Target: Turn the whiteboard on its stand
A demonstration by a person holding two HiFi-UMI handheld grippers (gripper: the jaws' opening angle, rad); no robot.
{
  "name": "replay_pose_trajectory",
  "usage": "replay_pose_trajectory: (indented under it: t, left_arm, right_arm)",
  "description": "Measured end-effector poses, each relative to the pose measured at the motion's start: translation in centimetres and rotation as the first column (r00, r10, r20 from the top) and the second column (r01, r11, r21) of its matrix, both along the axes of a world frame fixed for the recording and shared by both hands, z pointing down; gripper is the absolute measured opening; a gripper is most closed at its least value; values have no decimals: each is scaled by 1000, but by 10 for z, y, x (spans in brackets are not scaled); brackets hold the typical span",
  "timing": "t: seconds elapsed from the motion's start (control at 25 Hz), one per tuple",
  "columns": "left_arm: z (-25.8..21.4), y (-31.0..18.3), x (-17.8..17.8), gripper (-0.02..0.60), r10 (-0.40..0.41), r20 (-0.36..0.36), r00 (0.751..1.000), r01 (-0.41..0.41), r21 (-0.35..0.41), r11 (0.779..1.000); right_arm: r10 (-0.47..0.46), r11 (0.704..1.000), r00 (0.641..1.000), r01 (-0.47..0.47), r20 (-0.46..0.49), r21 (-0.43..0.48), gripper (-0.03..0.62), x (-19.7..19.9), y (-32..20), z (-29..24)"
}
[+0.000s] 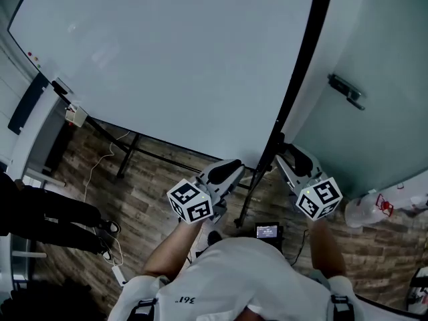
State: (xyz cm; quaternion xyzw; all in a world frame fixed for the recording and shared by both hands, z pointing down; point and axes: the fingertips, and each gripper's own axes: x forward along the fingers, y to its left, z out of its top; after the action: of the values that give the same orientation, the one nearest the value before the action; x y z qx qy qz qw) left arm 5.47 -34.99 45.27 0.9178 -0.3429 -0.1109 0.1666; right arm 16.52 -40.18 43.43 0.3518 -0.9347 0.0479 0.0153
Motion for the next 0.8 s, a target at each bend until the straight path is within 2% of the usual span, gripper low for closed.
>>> replay_pose_trajectory:
  t: [0.28,0.8]
  left_arm:
    - [-1,-23,15,52,-7,19,1000,7,-3,1000]
    - [12,-37,27,52,-2,49,999,5,-57,998]
  right_arm:
    - [-70,993,996,75,-54,86,250,-17,-32,-17]
    - [-228,972,971,231,-77,34,253,-57,-57,3]
